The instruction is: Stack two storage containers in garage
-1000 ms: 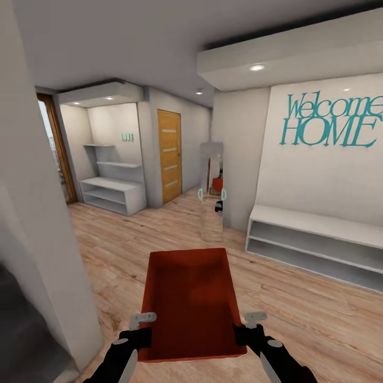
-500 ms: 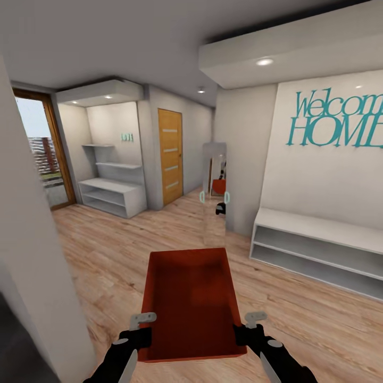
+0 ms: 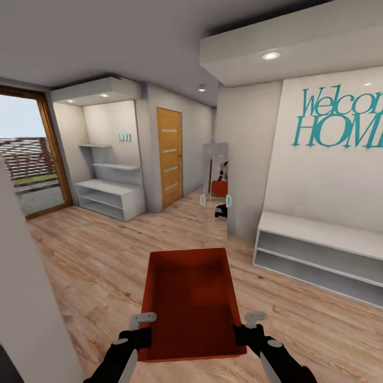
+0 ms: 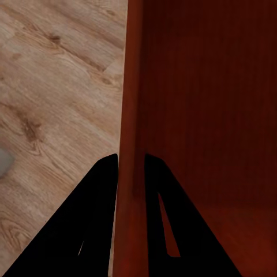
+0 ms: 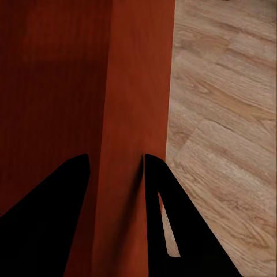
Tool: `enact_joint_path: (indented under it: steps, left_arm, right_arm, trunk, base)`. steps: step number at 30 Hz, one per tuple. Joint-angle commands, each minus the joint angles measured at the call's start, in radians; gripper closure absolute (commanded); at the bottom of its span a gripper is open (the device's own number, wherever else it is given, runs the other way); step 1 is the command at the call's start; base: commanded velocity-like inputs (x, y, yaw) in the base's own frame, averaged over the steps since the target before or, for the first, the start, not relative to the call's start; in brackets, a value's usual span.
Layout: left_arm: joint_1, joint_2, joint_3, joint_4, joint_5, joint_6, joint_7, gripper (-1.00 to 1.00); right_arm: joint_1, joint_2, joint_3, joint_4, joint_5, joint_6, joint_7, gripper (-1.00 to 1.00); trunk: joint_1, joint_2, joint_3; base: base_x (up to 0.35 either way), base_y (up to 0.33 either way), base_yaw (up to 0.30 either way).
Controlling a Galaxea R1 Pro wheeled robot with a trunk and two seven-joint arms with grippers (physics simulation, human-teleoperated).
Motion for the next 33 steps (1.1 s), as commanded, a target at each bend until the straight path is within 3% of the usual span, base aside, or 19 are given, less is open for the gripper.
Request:
enact_joint_path:
  steps: [1,27,33]
  left_arm:
    - [0.000,0.000,0.004,-0.004,-0.029,0.000,0.015,1.00]
    - [0.000,-0.001,0.004,-0.004,-0.029,0.000,0.015,1.00]
    - [0.000,-0.001,0.004,-0.004,-0.029,0.000,0.015,1.00]
  right_arm:
    - [0.000,0.005,-0.007,0.000,-0.009,0.004,0.047,1.00]
    - [0.000,0.005,-0.007,0.000,-0.010,0.004,0.047,1.00]
    - [0.000,0.005,-0.007,0.000,-0.010,0.004,0.047,1.00]
  trunk:
    - [0.001,-0.001,0.000]
    - [0.001,-0.001,0.000]
    - [0.001,-0.001,0.000]
  base:
    - [0.325,0.000,0.000]
    - [0.326,0.000,0.001]
    - [0.325,0.000,0.199]
